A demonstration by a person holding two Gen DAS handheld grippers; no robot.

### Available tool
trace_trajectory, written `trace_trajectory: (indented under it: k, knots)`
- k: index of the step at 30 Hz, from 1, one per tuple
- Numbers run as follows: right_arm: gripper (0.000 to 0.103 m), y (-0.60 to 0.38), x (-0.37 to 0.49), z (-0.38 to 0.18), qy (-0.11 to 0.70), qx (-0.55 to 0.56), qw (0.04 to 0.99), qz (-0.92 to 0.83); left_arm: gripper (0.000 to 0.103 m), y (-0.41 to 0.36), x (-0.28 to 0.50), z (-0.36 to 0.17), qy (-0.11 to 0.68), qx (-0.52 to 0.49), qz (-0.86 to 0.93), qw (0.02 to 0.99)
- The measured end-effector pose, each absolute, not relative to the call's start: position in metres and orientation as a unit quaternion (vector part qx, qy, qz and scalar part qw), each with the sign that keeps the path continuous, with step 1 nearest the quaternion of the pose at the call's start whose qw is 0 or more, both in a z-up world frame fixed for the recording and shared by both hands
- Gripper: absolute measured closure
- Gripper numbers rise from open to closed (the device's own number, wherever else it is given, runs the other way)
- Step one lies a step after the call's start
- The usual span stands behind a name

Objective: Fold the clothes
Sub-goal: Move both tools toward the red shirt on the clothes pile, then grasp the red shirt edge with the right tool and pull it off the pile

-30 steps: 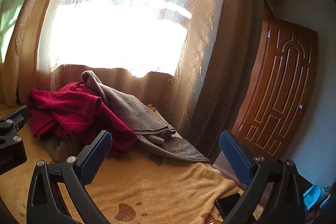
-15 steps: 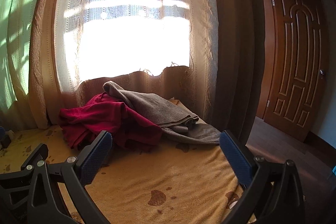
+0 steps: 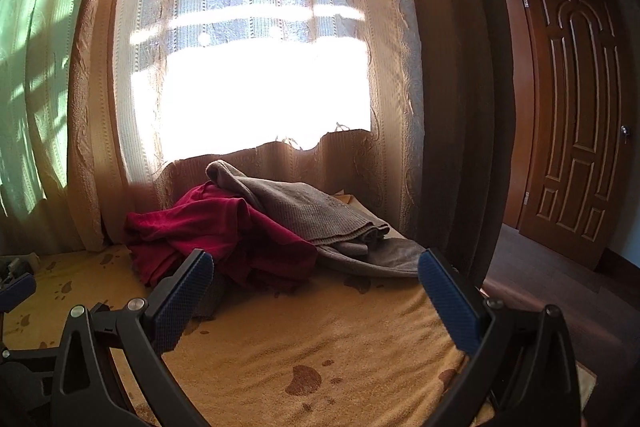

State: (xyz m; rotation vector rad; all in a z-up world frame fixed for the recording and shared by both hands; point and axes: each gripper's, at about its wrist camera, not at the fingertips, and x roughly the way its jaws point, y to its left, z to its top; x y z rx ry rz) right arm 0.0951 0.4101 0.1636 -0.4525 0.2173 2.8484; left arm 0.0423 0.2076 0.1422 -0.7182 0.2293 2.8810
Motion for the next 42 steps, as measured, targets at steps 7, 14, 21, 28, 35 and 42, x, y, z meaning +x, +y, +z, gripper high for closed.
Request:
trace_trajectory:
  k: [7,14,21,28,35,42]
  knots:
    - [0.000,0.439,0.096,0.200,0.078,-0.046,0.100,0.991,0.001,0.170,0.002,0.135,0.062,-0.264,0.962,0.033]
    - [0.000,0.466,0.028,0.324,0.053,0.026,0.142,0.988,0.001,0.129,-0.022,0.215,0.045,-0.194,0.980,-0.024]
    - [0.000,0.439,-0.042,0.261,0.106,-0.059,-0.025,0.992,0.001,0.099,-0.039,0.184,-0.021,-0.233,0.972,-0.001]
    - [0.000,0.382,-0.083,0.156,0.098,-0.159,-0.108,0.976,0.001,0.114,-0.056,0.127,0.032,-0.283,0.959,-0.002]
    - [0.040,0.369,-0.117,0.122,0.093,-0.227,-0.115,0.963,0.001,0.108,-0.074,0.106,0.035,-0.315,0.948,-0.005]
    - [0.052,0.369,-0.132,0.096,0.118,-0.264,-0.120,0.950,0.001,0.096,-0.078,0.104,0.018,-0.315,0.949,-0.014]
